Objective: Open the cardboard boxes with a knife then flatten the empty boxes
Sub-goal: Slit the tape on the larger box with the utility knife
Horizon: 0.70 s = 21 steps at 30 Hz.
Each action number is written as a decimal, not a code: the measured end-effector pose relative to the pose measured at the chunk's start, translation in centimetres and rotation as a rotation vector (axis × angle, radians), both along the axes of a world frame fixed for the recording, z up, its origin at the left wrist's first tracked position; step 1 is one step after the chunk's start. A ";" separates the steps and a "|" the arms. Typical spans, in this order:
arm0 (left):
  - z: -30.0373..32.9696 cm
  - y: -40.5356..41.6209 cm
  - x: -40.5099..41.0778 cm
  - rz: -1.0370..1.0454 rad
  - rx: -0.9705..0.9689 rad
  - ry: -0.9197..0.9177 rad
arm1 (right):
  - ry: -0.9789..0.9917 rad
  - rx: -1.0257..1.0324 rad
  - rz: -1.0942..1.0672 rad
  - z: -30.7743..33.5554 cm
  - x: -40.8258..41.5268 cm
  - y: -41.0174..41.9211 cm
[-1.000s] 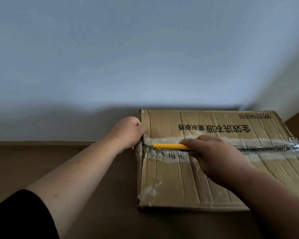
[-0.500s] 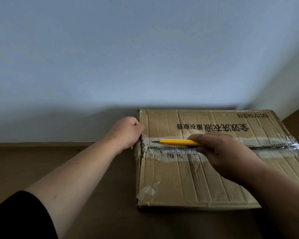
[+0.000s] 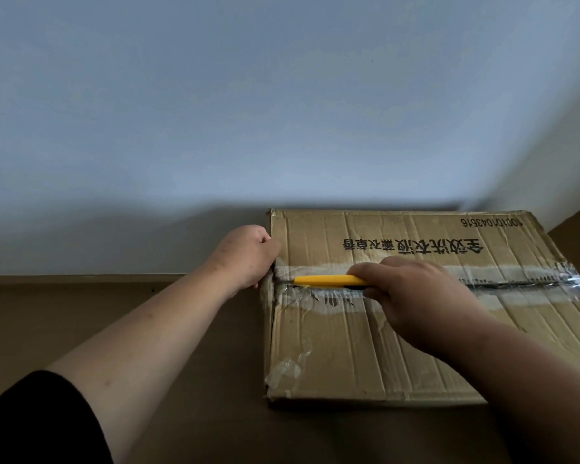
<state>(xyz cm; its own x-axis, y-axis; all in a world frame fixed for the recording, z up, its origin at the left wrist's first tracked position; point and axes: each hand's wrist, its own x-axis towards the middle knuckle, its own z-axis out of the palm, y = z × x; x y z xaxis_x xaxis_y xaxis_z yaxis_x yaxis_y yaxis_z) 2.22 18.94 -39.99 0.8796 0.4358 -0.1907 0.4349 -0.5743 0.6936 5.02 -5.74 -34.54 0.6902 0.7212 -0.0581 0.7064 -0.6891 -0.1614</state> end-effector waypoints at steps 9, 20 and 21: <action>0.0 -0.2 0.1 -0.001 0.050 -0.019 | -0.018 -0.005 -0.012 -0.2 -0.1 0.3; 0.1 -0.2 0.2 -0.012 0.072 -0.014 | -0.052 -0.022 -0.023 -0.2 -0.1 0.1; 0.1 -0.2 0.2 -0.015 0.076 -0.011 | -0.045 -0.035 -0.037 0.0 -0.1 -0.2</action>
